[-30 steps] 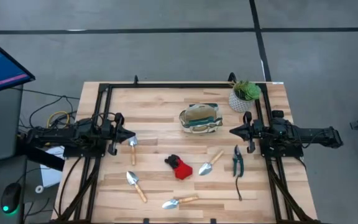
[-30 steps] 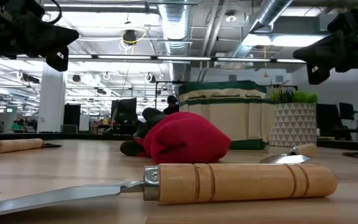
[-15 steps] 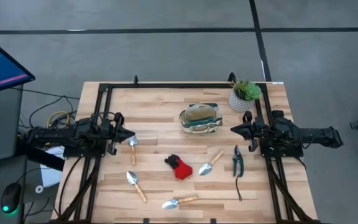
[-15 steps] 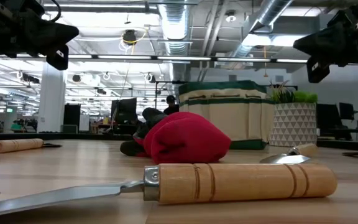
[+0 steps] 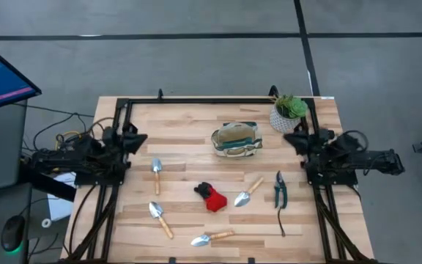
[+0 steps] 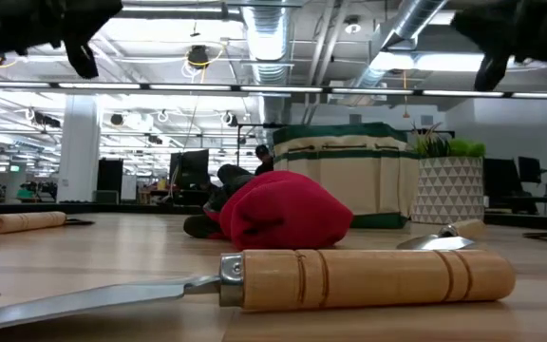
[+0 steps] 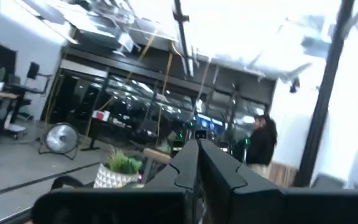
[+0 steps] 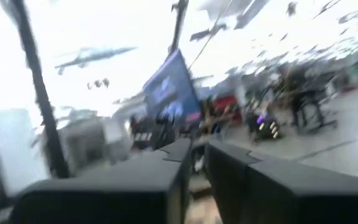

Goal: Pick & Place Garden tools in Gardening bag
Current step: Put the glove into the gardening bag

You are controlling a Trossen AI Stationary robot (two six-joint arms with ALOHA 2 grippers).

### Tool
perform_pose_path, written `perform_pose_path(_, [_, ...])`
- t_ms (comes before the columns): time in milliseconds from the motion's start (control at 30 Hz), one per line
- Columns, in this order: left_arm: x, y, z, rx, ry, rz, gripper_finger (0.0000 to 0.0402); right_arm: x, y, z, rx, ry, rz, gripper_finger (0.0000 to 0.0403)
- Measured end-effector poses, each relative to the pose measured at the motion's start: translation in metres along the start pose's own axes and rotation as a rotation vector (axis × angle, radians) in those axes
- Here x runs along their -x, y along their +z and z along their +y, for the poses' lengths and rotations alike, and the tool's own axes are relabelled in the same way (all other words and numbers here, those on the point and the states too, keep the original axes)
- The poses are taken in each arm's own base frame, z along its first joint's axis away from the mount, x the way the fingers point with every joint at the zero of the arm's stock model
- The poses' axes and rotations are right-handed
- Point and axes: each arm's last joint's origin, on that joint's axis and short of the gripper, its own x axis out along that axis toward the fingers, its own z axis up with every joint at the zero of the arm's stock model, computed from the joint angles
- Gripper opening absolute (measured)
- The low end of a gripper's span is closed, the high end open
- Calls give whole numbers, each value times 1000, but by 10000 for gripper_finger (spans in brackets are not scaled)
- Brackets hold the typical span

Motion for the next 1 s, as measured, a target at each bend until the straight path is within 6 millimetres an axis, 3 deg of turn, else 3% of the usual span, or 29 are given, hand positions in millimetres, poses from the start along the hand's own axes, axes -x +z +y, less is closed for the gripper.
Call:
perform_pose_path(133, [-12, 23, -8, 94, 26, -19, 8, -7, 35, 8, -9, -50, -49, 100])
perform_pose_path(267, [-31, 49, -21, 166, -1, -13, 14, -26, 75, 22, -6, -52, -49, 149])
perform_pose_path(400, [-56, 76, -36, 206, -48, -5, 34, -63, 101, 36, 15, -75, 59, 193])
perform_pose_path(567, [-86, 102, -53, 209, -122, 31, 63, -117, 114, 56, -21, -40, 340, 226])
perform_pose_path(700, [-97, 112, -59, 192, -102, 119, 80, -158, 94, 75, -84, -32, 670, 230])
perform_pose_path(800, [-98, 116, -60, 185, -89, 163, 85, -180, 57, 91, -93, -66, 941, 227])
perform_pose_path(1000, [-90, 122, -59, 182, -82, 181, 86, -210, -24, 124, -105, -139, 1241, 222])
